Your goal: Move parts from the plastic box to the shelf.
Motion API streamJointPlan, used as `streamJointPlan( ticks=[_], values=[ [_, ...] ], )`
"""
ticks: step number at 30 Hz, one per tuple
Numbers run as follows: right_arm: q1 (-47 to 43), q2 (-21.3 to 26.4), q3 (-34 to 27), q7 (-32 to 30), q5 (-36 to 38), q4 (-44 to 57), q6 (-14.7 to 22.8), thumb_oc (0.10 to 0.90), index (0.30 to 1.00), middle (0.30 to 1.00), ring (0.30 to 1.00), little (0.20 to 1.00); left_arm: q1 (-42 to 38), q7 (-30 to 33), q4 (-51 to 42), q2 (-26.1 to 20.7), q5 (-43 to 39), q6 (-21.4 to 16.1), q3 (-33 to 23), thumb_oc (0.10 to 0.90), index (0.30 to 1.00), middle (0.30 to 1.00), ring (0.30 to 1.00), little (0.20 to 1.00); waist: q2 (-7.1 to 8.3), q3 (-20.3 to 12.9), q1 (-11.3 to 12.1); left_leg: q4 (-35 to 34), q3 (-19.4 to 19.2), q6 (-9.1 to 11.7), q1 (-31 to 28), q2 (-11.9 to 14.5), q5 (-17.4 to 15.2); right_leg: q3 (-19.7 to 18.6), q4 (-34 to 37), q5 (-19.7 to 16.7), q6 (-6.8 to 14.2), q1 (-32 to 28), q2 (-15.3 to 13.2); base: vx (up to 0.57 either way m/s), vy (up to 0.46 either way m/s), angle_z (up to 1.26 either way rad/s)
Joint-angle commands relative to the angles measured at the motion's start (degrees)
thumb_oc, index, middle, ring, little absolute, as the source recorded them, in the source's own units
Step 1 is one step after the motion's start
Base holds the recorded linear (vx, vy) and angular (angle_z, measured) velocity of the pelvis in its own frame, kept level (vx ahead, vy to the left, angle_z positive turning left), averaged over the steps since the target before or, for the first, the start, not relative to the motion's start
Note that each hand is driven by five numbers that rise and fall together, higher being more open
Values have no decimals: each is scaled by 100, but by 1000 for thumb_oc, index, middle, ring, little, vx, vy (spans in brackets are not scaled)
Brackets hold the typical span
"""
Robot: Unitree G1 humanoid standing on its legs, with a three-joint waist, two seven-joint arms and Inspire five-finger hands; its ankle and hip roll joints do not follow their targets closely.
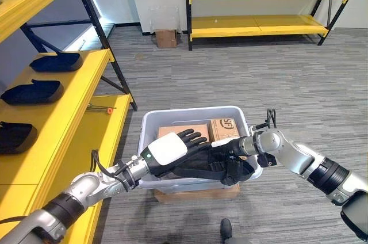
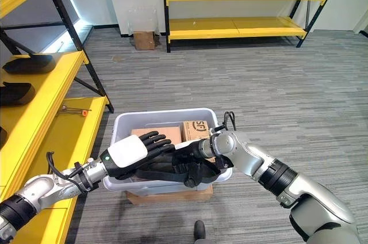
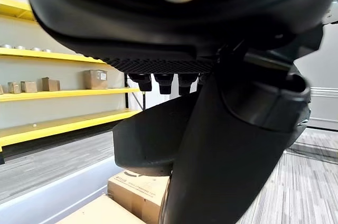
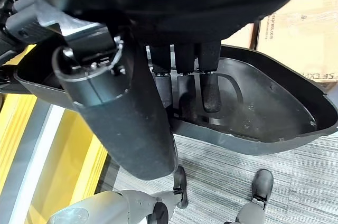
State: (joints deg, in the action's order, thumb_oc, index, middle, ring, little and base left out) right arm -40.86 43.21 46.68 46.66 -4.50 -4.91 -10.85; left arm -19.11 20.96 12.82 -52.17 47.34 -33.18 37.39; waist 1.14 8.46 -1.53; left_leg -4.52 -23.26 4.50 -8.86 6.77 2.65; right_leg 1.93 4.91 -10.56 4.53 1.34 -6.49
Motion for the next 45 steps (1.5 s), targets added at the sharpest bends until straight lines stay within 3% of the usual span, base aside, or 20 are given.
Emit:
streamJointPlan(
  ticks=[1, 13, 17, 18, 19, 20, 21, 33, 38, 45],
  values=[
    [-862, -810, -205, -483, 445, 254, 646, 400, 300, 300, 300, 300, -670, 132, -630, 660, -950, -371, -9, 900, 1000, 1000, 1000, 1000, 150, -206, 34, -3, 681, -203, -64, -28, -249, 185, 9, 167, 483, -112, -434, 0, 0, 0],
    [-840, -872, -215, -578, 464, 319, 709, 400, 300, 300, 300, 300, -700, -251, -839, 982, -1340, -538, -58, 900, 1000, 1000, 1000, 1000, 181, -163, 34, 39, 671, -202, -46, -22, -251, 214, 9, 162, 480, -138, -458, 0, 0, 0],
    [-843, -850, -215, -561, 497, 390, 707, 400, 300, 300, 300, 300, -732, -374, -927, 1030, -1368, -418, -40, 900, 1000, 1000, 1000, 1000, 193, -174, 19, 41, 670, -204, -60, -21, -261, 211, 9, 164, 485, -151, -460, 0, 0, 0],
    [-852, -852, -207, -548, 508, 420, 697, 400, 300, 300, 300, 300, -747, -411, -917, 1033, -1405, -383, -8, 627, 618, 618, 618, 618, 196, -179, 13, 42, 665, -202, -63, -22, -262, 208, 9, 165, 483, -154, -460, 0, 0, 0],
    [-856, -829, -193, -548, 538, 449, 701, 400, 300, 300, 300, 300, -753, -416, -915, 1032, -1447, -369, 7, 594, 572, 572, 572, 572, 200, -181, 8, 43, 663, -202, -64, -21, -261, 210, 9, 165, 484, -156, -459, 0, 0, 0],
    [-858, -818, -187, -550, 552, 458, 701, 400, 300, 300, 300, 300, -755, -417, -915, 1034, -1451, -363, 10, 445, 363, 363, 363, 363, 200, -180, 7, 43, 662, -201, -66, -21, -260, 209, 9, 165, 484, -158, -458, 0, 0, 0],
    [-851, -816, -179, -553, 550, 485, 703, 400, 300, 300, 300, 300, -749, -403, -906, 1051, -1435, -339, 26, 400, 300, 300, 300, 300, 203, -179, 1, 41, 659, -204, -67, -21, -260, 207, 9, 167, 485, -159, -456, 0, 0, 0],
    [-815, -856, -191, -642, 534, 540, 667, 400, 300, 300, 300, 300, -665, -358, -879, 1195, -1607, -164, -24, 400, 300, 300, 300, 300, 221, -159, 15, 46, 677, -201, -82, -15, -266, 225, 9, 169, 478, -180, -462, 0, 0, 0],
    [-784, -862, -192, -738, 532, 607, 630, 400, 300, 300, 300, 300, -549, -610, -895, 1330, -2262, -36, -177, 400, 300, 300, 300, 300, 230, -142, 33, 61, 688, -194, -69, -9, -269, 229, 9, 167, 467, -178, -460, 0, 0, 0],
    [30, -744, -365, -1075, 158, 879, 977, 400, 300, 300, 300, 300, 39, -1237, -1341, 1648, -3556, 276, -911, 400, 300, 300, 300, 300, 251, -76, 70, 73, 711, -176, -64, 1, -282, 235, 9, 180, 448, -193, -449, 0, 0, 0]
  ],
)
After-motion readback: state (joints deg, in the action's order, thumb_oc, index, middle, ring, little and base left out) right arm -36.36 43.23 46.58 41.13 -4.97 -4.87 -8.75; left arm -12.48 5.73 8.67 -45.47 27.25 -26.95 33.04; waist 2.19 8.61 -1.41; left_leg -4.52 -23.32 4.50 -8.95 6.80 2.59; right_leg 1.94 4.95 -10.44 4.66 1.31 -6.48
